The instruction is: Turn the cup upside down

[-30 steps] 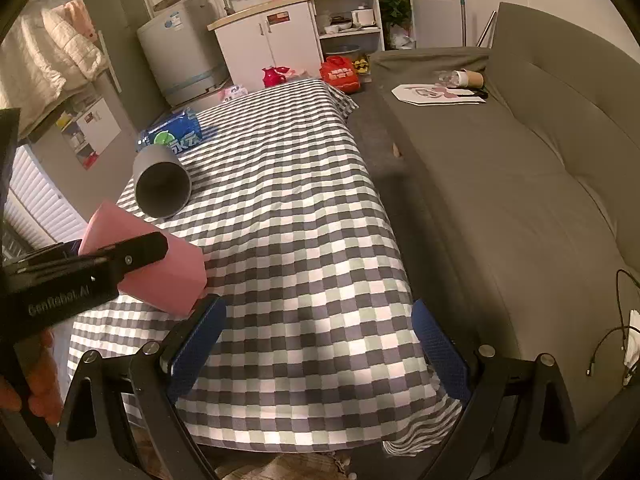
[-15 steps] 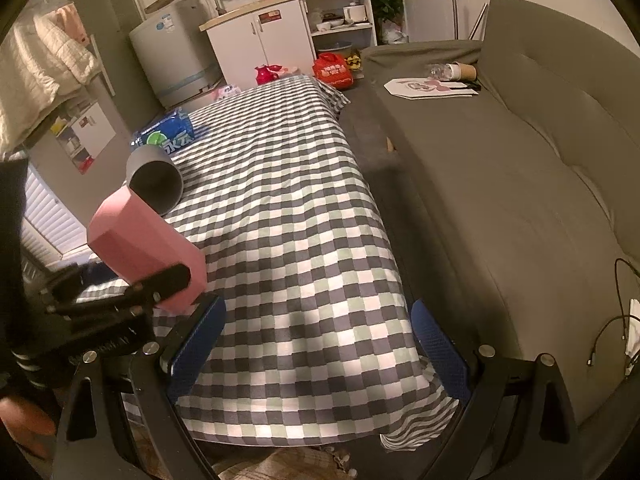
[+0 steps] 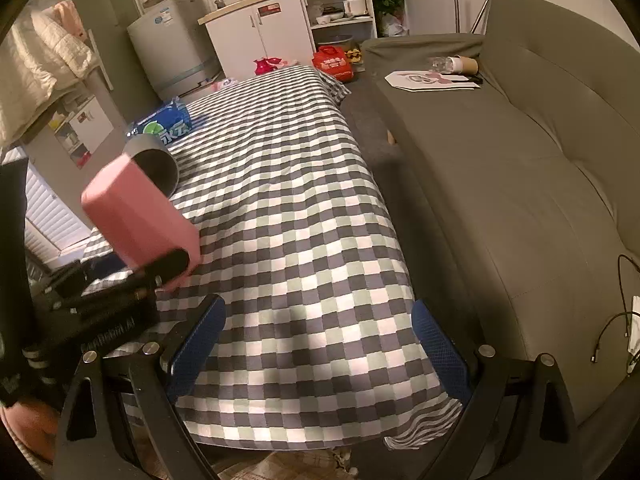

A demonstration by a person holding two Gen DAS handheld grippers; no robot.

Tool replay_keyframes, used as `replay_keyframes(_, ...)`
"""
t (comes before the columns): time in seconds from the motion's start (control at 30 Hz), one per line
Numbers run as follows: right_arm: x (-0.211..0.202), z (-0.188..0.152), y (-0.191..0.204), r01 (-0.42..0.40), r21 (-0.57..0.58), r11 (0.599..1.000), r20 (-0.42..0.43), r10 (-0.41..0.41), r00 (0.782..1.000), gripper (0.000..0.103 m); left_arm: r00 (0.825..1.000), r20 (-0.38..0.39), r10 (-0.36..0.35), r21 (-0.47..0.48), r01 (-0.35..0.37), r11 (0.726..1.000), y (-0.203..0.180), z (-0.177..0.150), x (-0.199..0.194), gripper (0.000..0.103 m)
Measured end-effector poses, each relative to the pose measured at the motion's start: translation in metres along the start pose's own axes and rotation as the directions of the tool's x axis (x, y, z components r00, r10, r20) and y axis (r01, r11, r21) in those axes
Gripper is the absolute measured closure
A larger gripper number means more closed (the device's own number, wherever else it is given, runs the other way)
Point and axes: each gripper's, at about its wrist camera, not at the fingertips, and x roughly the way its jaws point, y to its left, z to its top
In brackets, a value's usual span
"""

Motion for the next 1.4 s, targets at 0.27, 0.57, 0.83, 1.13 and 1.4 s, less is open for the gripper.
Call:
replay_keyframes(0.27, 0.004, 0.001, -0.001, 0.003, 0.004, 1.0, -0.006, -0.002, 1.0, 0.009, 1.0, -0.012, 0.018, 0.026, -0.017, 1.0, 0.002, -0.01, 0.008, 0.038)
replay_keyframes(0.57, 0.007, 0.0, 0.004, 0.002, -0.007, 1.0, -0.012, -0.002, 1.0, 0.009, 0.999, -0.033, 0.012, 0.016, -0.012, 1.0, 0.004, -0.001, 0.018, 0.04)
replay_keyframes(0.83, 0.006, 0.001, 0.004, 0.01, -0.013, 1.0, -0.01, -0.01, 1.0, 0.009, 0.999, -0.047, 0.017, 0.029, -0.015, 0.999, 0.005, 0.011, 0.026, 0.04)
replay_keyframes(1.13, -0.03, 0.017, 0.01, 0.016, -0.046, 0.999, 0.08, -0.013, 0.997, 0.009, 1.0, -0.02, -0.017, 0.038, 0.018, 0.999, 0.007, -0.001, -0.016, 0.039)
replay_keyframes(1.4, -0.093, 0.035, 0.029, 0.002, -0.184, 0.983, 0.222, 0.04, 0.974, 0.009, 0.991, 0.13, 0.028, -0.06, -0.02, 0.998, 0.029, -0.007, -0.095, 0.039)
